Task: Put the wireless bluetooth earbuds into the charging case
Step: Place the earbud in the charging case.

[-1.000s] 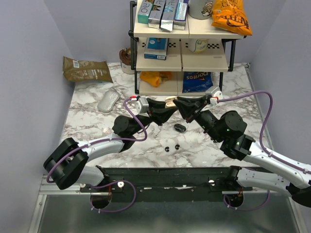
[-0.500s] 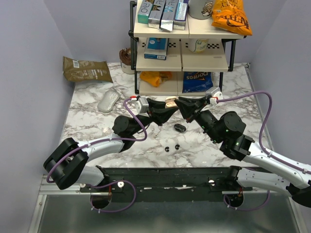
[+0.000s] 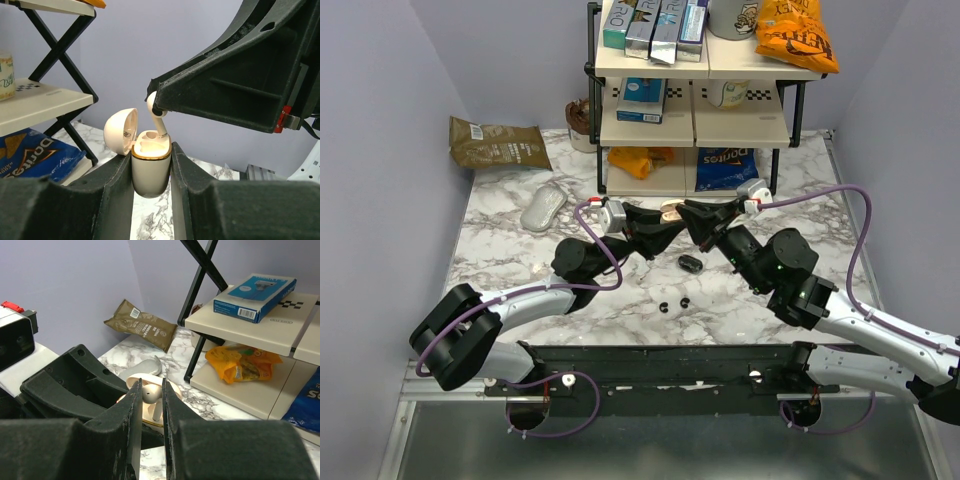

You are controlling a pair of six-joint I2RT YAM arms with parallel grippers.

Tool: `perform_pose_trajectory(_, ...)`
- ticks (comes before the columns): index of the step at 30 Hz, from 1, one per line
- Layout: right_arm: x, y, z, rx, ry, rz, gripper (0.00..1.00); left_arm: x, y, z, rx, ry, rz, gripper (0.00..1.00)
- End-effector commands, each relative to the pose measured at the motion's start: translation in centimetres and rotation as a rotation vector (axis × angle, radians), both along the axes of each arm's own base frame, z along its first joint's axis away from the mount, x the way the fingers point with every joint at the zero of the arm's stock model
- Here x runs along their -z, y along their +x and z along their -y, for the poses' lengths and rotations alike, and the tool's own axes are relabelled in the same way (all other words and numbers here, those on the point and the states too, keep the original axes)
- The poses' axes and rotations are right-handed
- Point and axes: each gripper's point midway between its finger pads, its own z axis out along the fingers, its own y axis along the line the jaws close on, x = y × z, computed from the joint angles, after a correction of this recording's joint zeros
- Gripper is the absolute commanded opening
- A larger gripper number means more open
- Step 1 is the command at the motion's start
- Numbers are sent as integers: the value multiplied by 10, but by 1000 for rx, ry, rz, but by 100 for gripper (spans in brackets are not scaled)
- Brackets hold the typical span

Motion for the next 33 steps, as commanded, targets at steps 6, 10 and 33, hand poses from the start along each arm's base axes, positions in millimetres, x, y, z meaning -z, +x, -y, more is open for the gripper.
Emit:
perform_pose_trajectory(6,5,8,7,57,28,-20,1,-60,-31,-24,25,-198,211,0)
perform_pose_trajectory(10,1,7,13,72,57,-10,1,-58,-30,-24,25,-197,207,0)
perform_pose_trajectory(33,5,2,14,52,75,-4,1,-53,-43,-32,33,-219,269,0)
